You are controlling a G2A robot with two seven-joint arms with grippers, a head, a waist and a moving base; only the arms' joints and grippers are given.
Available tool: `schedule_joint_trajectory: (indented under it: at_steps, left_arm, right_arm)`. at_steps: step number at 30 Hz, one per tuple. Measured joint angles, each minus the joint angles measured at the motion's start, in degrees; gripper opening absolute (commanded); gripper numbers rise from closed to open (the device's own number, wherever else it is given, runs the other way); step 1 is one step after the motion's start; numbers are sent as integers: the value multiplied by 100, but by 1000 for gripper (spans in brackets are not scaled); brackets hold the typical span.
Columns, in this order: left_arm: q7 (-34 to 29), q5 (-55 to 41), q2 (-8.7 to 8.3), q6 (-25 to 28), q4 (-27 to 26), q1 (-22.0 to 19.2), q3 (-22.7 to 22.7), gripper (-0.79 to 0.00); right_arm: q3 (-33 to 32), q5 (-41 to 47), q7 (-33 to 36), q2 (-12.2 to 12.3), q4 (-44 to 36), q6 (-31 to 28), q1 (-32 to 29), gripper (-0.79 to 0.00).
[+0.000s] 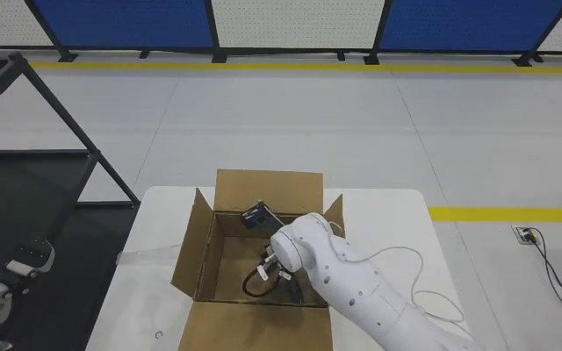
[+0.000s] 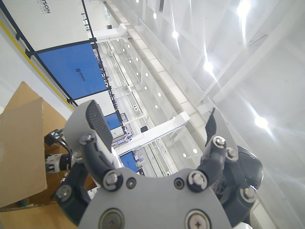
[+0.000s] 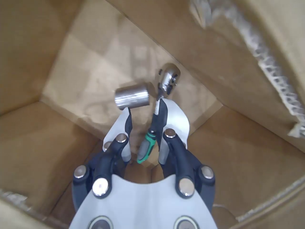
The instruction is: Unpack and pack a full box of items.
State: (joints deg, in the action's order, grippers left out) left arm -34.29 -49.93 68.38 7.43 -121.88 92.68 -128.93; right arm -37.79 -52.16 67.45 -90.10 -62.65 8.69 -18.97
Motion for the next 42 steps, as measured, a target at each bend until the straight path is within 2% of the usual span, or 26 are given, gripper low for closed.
schedule_joint_trajectory:
  at_steps: [3, 5, 6, 7, 10, 15, 27, 30, 35, 42]
  left_arm:
    - [0, 0, 0, 0, 0, 0, 0, 0]
    - [0, 0, 0, 0, 0, 0, 0, 0]
    - [0, 0, 0, 0, 0, 0, 0, 0]
    - [0, 0, 0, 0, 0, 0, 0, 0]
    - [0, 0, 0, 0, 0, 0, 0, 0]
    - [0, 0, 0, 0, 0, 0, 0, 0]
    - [4, 4, 0, -13, -1, 0, 9, 0]
    - [-111, 136, -28, -279, -12, -32, 124, 0]
    - [-822, 432, -143, -925, 180, -298, 361, 0]
    - [-1695, 736, -333, -1693, 854, -982, 684, 0]
  right_arm:
    - [-496, -206, 135, 244, -1000, -102, -432, -394]
    - [-900, -328, 252, 422, -1848, -263, -853, -142]
    - [-1078, -370, 302, 494, -2226, -356, -1052, -49]
    - [-1306, -424, 357, 581, -2722, -483, -1320, 0]
    - [-1783, -599, 312, 739, -3854, -727, -1941, 0]
    - [-2167, -776, 9, 864, -5085, -1069, -2632, 0]
    - [-2148, -713, -53, 867, -5117, -1144, -2688, 0]
    - [-2241, -342, -301, 879, -5330, -1404, -2793, 0]
    - [-2757, 450, -449, 930, -5839, -1518, -2981, 0]
    - [-3763, 1173, -592, 1022, -6190, -1046, -3430, 0]
